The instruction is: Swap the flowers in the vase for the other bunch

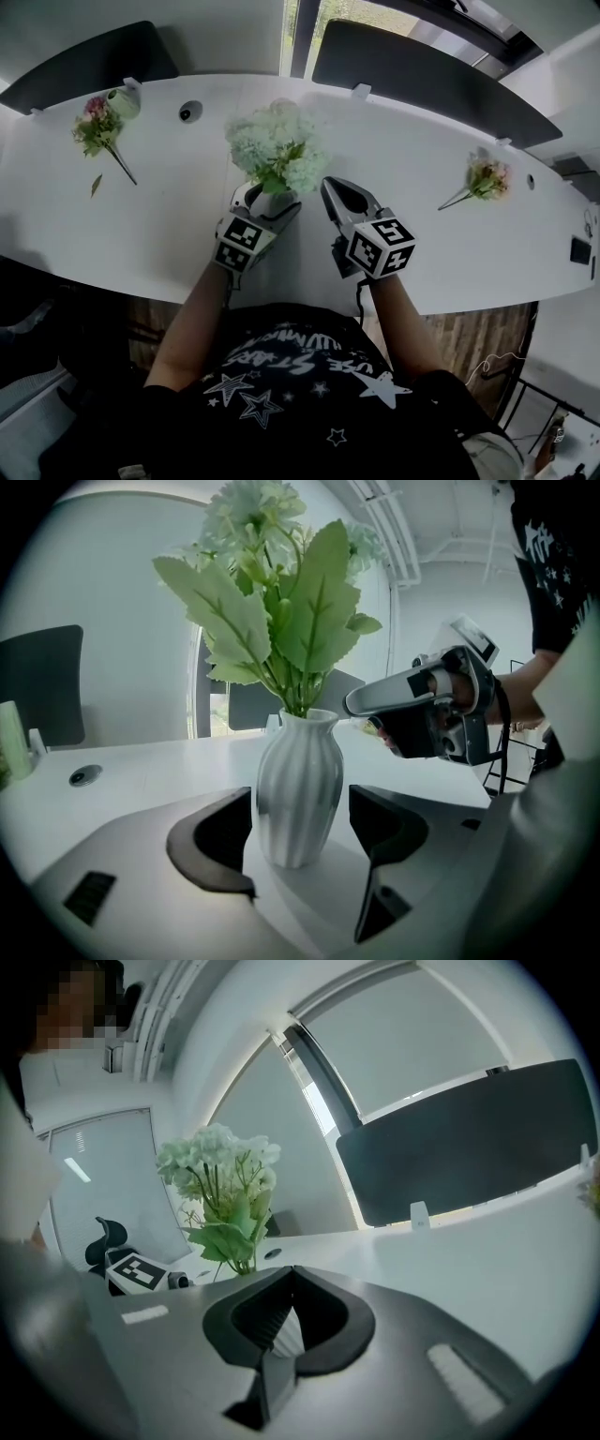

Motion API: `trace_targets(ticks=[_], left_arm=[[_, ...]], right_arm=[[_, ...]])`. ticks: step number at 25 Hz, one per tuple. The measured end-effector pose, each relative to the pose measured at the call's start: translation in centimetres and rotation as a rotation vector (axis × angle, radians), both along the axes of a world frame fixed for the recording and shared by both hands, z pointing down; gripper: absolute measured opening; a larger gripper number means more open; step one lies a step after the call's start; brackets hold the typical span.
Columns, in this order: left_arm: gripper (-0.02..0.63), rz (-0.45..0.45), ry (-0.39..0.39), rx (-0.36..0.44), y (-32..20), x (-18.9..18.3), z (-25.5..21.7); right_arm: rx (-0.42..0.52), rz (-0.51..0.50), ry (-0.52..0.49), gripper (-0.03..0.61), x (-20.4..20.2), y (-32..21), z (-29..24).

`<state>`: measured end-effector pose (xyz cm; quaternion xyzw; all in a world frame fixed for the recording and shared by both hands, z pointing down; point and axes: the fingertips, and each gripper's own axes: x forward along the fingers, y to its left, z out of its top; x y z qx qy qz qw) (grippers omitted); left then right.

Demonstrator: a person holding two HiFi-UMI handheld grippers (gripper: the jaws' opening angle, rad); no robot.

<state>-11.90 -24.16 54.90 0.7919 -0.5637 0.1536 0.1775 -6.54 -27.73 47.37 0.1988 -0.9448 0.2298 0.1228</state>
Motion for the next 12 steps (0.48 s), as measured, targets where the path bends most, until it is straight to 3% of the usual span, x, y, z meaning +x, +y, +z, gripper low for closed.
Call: trace_targets(ticks=[4,9,12], left_arm=[[0.324,0.019,-0.003,-0.021,0.2,0.2,0.4],[0.279,0.023,-0.018,-0.018,0.1,-0.3,0.4],[0.278,0.030,-0.017,-0.011,0.1,-0.3,0.4]], right_arm=[[-0.003,-0.048,0.003,0.002,-0.7,0.6,0.2],[-0.026,-0.187,-0.046,0.005,-1.9,2.1,0.0],[-0.013,-0.267,-0.102,0.088,-2.8,3.0,-0.9]])
